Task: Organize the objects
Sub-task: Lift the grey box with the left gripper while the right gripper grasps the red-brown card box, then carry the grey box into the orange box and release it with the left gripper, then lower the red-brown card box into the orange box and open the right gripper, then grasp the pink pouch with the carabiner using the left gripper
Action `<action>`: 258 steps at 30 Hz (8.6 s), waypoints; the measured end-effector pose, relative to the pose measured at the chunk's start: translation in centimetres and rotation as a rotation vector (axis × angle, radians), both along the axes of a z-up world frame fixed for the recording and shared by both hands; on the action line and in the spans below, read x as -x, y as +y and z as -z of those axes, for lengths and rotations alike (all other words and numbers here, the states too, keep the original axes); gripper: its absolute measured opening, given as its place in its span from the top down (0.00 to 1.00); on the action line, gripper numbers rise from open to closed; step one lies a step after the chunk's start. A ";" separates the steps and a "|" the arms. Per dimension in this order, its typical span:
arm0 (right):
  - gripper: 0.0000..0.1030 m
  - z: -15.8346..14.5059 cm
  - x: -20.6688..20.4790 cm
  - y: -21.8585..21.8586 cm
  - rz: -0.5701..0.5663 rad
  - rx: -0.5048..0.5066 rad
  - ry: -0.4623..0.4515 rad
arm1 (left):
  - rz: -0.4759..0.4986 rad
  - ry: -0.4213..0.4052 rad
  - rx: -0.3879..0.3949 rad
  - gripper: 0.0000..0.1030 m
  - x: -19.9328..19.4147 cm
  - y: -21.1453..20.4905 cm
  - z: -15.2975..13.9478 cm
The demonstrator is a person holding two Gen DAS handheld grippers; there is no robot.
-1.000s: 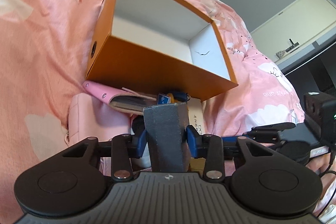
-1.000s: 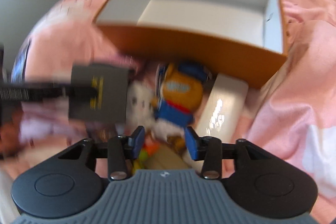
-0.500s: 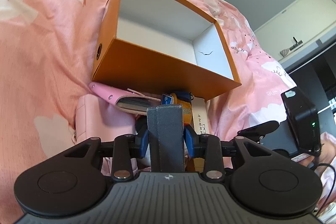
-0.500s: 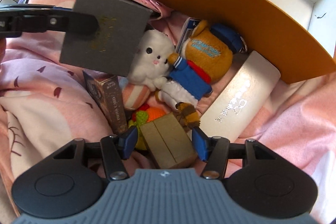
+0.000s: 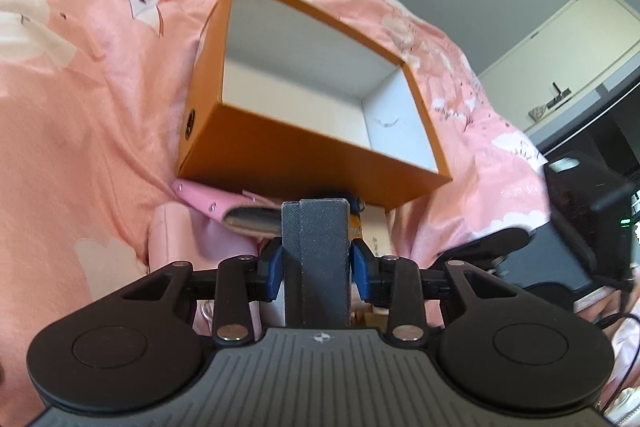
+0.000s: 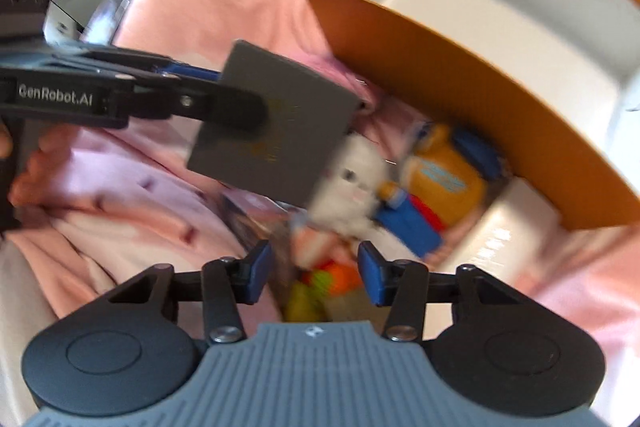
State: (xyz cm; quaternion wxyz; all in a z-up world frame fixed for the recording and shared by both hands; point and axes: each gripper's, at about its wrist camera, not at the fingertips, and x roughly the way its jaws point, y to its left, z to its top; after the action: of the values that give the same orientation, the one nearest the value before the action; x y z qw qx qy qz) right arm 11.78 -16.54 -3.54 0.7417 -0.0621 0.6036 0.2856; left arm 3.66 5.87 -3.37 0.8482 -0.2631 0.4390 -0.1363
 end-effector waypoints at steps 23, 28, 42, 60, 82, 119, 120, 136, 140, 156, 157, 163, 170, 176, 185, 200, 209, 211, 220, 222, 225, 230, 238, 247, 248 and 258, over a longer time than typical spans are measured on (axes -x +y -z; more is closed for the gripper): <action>0.71 2.6 0.2 2.3 0.012 -0.146 0.011 | -0.012 -0.078 0.010 0.62 -0.2 0.1 -1.5; 0.72 0.4 1.3 0.7 0.055 -0.175 -0.045 | -0.007 -0.137 0.023 0.62 -0.9 -0.1 -2.9; 0.76 -9.6 0.9 -5.4 0.251 -0.238 -0.316 | -0.011 -0.257 -0.019 0.62 -5.3 -0.2 -6.4; 0.76 -10.6 -8.8 -10.7 0.480 -0.160 -0.433 | -0.024 -0.202 -0.090 0.64 -12.7 -1.4 -3.4; 0.76 -2.4 -13.0 -9.6 0.415 -0.068 -0.195 | 0.112 0.064 -0.293 0.64 -15.4 -4.2 4.0; 0.76 -1.1 -15.7 -9.4 0.346 -0.060 -0.036 | -0.109 -0.208 -0.346 0.36 -13.7 0.7 -2.1; 0.76 -0.9 -16.0 -9.3 0.343 -0.057 -0.025 | -0.126 -0.197 -0.333 0.36 -13.8 1.3 -2.0; 0.76 2.9 -21.0 -9.2 0.398 -0.290 0.152 | -0.187 -0.098 -0.217 0.37 -14.4 3.7 1.0; 0.76 4.6 -22.2 -9.1 0.436 -0.302 0.189 | -0.181 -0.086 -0.215 0.37 -14.5 3.6 1.4; 0.55 5.4 -21.7 -7.3 0.435 -0.073 0.133 | -0.175 -0.071 -0.193 0.38 -14.8 3.5 2.1; 0.55 5.4 -21.5 -7.3 0.442 -0.076 0.148 | -0.173 -0.070 -0.191 0.41 -14.8 3.5 2.1; 0.73 6.2 -20.9 -7.3 0.502 -0.131 0.231 | -0.169 -0.069 -0.195 0.43 -14.8 3.4 2.1; 0.71 5.2 -20.9 -6.4 0.468 -0.068 0.157 | -0.175 -0.074 -0.197 0.44 -14.9 3.3 2.0; 0.72 2.2 -21.5 -5.0 0.385 -0.103 -0.047 | -0.198 -0.077 -0.209 0.46 -15.0 3.2 2.0; 0.81 4.2 -23.5 -0.5 0.362 -0.100 -0.101 | -0.226 -0.080 -0.188 0.50 -14.8 3.7 1.8; 0.81 5.3 -22.5 0.4 0.316 -0.139 -0.027 | -0.229 -0.072 -0.170 0.55 -14.4 4.0 1.8; 0.72 2.4 -20.9 -3.7 0.443 -0.057 -0.086 | -0.227 -0.069 -0.174 0.55 -14.2 3.8 1.8; 0.66 2.6 -20.4 -4.8 0.486 -0.054 -0.065 | -0.228 -0.067 -0.175 0.55 -14.1 3.7 1.8; 0.68 5.4 -19.1 -6.8 0.612 -0.146 0.089 | -0.222 -0.066 -0.192 0.55 -13.6 3.5 1.7; 0.69 5.6 -18.9 -6.5 0.602 -0.133 0.083 | -0.221 -0.067 -0.202 0.55 -13.5 3.3 1.5; 0.69 5.6 -18.7 -6.3 0.608 -0.131 0.080 | -0.217 -0.082 -0.213 0.55 -13.1 3.1 0.9; 0.69 3.7 -17.2 -5.4 0.589 -0.109 -0.030 | -0.208 -0.125 -0.250 0.55 -11.5 2.6 -1.1; 0.69 -2.5 -10.4 -3.3 0.498 -0.142 -0.291 | -0.144 -0.194 -0.278 0.55 -7.1 1.1 -4.4; 0.68 -5.1 -4.3 -2.0 0.438 -0.187 -0.432 | -0.035 -0.060 -0.306 0.53 -3.7 -0.6 -2.7; 0.68 -5.2 -3.5 -1.7 0.422 -0.179 -0.442 | -0.027 -0.023 -0.313 0.53 -3.8 -0.5 -2.1; 0.60 -0.8 -1.2 1.9 0.302 -0.060 -0.417 | -0.018 0.189 -0.310 0.39 -1.7 0.8 1.9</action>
State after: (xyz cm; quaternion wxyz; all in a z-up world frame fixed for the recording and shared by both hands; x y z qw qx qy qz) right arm 12.97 -14.65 -2.73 0.8858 -0.0069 0.4315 0.1705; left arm 5.33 6.68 -5.29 0.8347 -0.1447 0.5303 -0.0339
